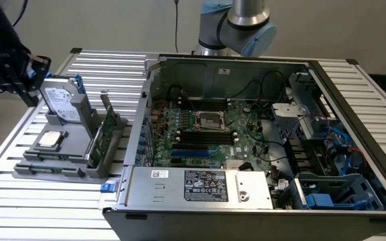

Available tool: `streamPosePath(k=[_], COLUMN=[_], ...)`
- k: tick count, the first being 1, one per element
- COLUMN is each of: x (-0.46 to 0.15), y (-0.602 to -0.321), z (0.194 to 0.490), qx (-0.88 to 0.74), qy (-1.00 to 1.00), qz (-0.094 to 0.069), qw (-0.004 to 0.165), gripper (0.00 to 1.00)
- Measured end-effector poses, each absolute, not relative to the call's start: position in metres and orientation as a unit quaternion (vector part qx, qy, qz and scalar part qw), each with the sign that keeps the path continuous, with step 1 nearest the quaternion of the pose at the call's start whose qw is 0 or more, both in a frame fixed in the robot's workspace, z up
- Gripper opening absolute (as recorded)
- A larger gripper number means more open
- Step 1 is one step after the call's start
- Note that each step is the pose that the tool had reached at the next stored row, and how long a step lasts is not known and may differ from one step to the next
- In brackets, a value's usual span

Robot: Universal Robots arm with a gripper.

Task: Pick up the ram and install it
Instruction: 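Pick up the ram and move it above insertion slot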

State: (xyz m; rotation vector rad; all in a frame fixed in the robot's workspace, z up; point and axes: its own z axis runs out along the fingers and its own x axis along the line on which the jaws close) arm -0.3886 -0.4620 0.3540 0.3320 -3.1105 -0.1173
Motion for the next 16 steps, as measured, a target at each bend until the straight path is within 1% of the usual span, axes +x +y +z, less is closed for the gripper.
streamPosePath(k=[11,16], x=[-0.3886,-0.3886], y=[-0.4620,-0.4620], z=[0.3492,0.3480], qx=[0.205,0.248], qy=[-0.978,-0.968], qz=[-0.036,-0.033], qw=[0.012,0.014], gripper=[0.11,0.11])
